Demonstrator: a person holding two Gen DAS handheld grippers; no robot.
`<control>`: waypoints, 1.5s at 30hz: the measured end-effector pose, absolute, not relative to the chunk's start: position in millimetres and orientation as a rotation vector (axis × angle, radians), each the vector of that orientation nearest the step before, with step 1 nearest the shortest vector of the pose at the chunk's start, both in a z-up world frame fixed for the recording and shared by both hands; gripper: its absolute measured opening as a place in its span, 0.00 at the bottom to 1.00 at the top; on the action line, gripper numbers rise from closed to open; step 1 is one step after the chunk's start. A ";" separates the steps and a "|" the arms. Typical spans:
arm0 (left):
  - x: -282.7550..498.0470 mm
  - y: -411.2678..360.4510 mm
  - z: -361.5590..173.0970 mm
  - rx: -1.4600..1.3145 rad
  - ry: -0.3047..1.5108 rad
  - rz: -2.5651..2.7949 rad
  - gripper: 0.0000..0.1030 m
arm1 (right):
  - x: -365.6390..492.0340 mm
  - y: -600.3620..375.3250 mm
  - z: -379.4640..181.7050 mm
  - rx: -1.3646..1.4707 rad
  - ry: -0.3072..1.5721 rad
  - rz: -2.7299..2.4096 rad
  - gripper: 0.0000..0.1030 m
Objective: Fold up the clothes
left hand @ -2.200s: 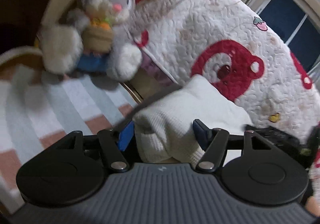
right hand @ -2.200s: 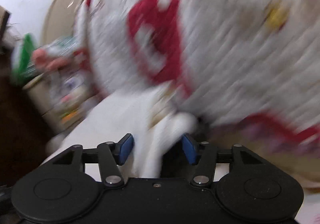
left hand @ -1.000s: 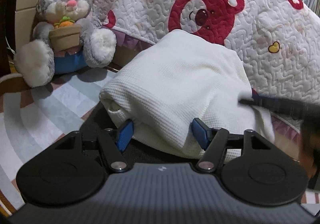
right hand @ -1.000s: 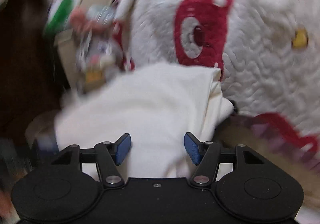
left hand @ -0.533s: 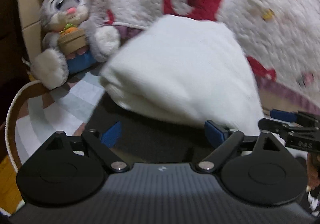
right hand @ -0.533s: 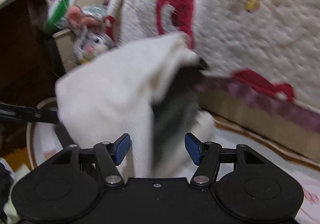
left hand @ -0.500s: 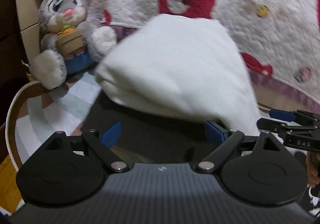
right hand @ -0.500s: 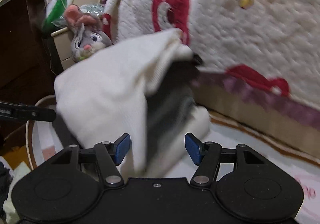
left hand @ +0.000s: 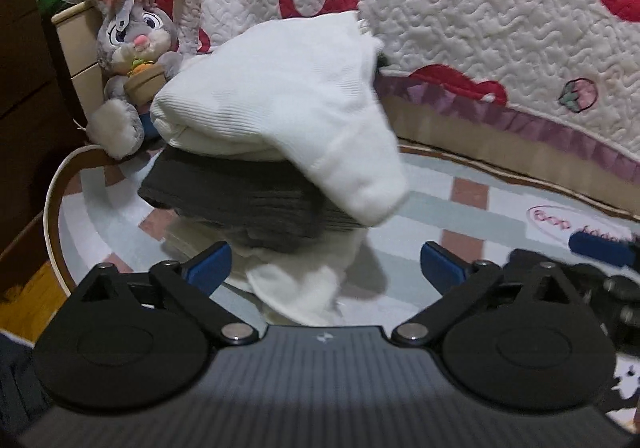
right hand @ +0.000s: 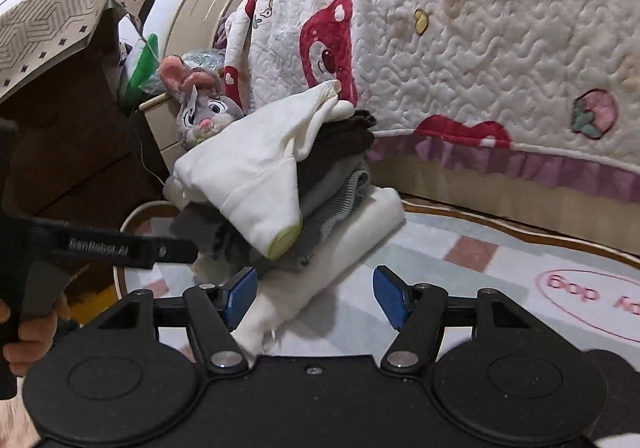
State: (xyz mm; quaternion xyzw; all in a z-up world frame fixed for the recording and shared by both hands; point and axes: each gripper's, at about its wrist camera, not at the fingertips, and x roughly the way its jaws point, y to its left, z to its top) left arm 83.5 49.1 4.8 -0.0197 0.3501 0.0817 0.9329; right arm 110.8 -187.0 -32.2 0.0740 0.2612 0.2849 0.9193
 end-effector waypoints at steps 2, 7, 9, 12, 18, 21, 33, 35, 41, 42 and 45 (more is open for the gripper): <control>77.2 31.8 4.0 -0.056 0.738 0.176 1.00 | 95.4 -202.2 -33.1 0.160 0.526 0.563 0.72; 64.1 -5.6 -6.2 -0.055 0.792 0.166 1.00 | 65.1 -234.1 -38.7 0.187 0.488 0.505 0.79; 58.5 -17.5 -10.3 -0.040 0.813 0.174 1.00 | 58.4 -244.7 -41.0 0.208 0.485 0.495 0.79; 47.1 -34.6 -14.3 0.006 0.816 0.182 1.00 | 51.0 -258.6 -44.5 0.246 0.478 0.474 0.80; 30.6 -49.4 -10.7 0.046 0.801 0.205 1.00 | 42.2 -262.5 -50.1 0.273 0.471 0.467 0.80; 26.0 -51.4 -6.8 0.054 0.791 0.209 1.00 | 37.0 -259.0 -50.0 0.263 0.465 0.484 0.80; 19.5 -54.8 -2.1 0.058 0.790 0.217 1.00 | 28.6 -254.8 -45.0 0.234 0.460 0.483 0.81; 19.2 -55.4 -1.7 0.056 0.791 0.210 1.00 | 28.2 -255.2 -44.6 0.233 0.461 0.479 0.81; 18.7 -58.4 -2.0 0.065 0.792 0.204 1.00 | 28.8 -254.9 -45.6 0.221 0.473 0.472 0.81; 19.0 -58.9 -2.3 0.065 0.795 0.203 1.00 | 29.0 -254.5 -45.8 0.218 0.474 0.471 0.81; 19.7 -59.6 -2.6 0.062 0.801 0.198 1.00 | 29.0 -253.9 -46.0 0.216 0.477 0.470 0.81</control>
